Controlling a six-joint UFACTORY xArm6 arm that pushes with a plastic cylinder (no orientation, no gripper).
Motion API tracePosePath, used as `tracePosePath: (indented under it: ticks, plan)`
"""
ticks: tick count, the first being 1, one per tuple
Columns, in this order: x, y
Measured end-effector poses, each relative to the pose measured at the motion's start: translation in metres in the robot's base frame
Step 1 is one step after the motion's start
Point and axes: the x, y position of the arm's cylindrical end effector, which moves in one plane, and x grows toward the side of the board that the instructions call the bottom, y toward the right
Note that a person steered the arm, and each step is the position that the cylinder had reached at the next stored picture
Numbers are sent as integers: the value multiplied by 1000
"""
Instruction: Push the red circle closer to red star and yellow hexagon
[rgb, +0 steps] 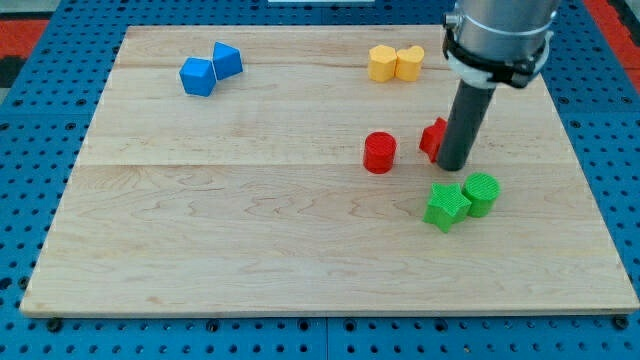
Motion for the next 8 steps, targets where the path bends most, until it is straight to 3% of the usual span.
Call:
tracePosePath:
  ticks: [3, 4, 5, 6, 8]
  plan:
    - [-114, -17]
    - [-70, 36]
    - [7, 24]
    - [13, -51]
    - [23, -110]
